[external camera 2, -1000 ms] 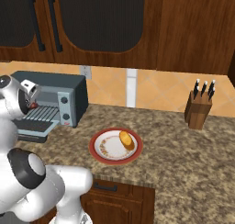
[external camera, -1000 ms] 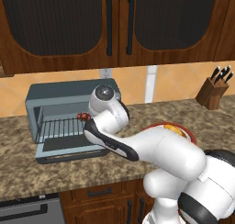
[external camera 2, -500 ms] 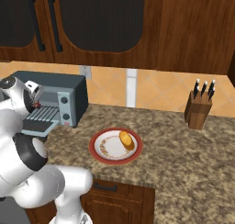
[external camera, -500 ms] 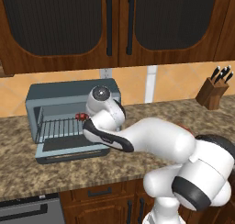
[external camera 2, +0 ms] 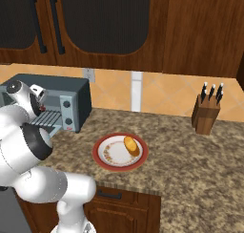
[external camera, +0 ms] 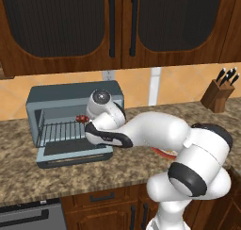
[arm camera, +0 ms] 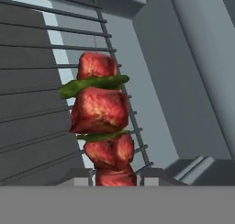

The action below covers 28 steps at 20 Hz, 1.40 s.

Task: Pick up the kebab skewer and baguette bread, and place them inside the toaster oven. Close the toaster oven door and start by setting the timer.

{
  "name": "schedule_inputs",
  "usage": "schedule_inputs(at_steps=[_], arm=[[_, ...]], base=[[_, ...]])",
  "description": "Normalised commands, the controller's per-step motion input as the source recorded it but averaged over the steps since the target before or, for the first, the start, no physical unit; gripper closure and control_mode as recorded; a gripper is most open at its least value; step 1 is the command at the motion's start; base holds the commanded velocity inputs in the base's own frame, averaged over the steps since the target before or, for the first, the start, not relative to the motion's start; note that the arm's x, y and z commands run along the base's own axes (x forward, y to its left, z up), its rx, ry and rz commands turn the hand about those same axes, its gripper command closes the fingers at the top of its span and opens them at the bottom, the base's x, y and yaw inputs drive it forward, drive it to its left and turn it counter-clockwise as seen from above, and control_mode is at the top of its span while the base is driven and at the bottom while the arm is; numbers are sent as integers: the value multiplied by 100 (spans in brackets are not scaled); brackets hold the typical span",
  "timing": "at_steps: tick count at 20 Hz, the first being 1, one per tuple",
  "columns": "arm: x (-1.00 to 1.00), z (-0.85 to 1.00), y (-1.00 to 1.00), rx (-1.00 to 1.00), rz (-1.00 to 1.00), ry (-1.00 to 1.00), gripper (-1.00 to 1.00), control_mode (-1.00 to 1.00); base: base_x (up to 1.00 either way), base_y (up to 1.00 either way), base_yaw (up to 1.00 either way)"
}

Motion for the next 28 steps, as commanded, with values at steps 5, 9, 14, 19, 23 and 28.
schedule_inputs(at_steps=[5,9,14,19,23,28], arm=[[24,-7,7,0,0,0,100,-100],[4,-45,7,-1,0,0,100,-100],[16,-25,10,0,0,0,100,-100],[24,-24,10,0,0,0,-100,-100],[26,-8,7,0,0,0,-100,-100],[4,0,0,0,0,0,-100,-100]], base=[[0,0,0],[0,0,0],[0,0,0],[0,0,0],[0,0,0],[0,0,0]])
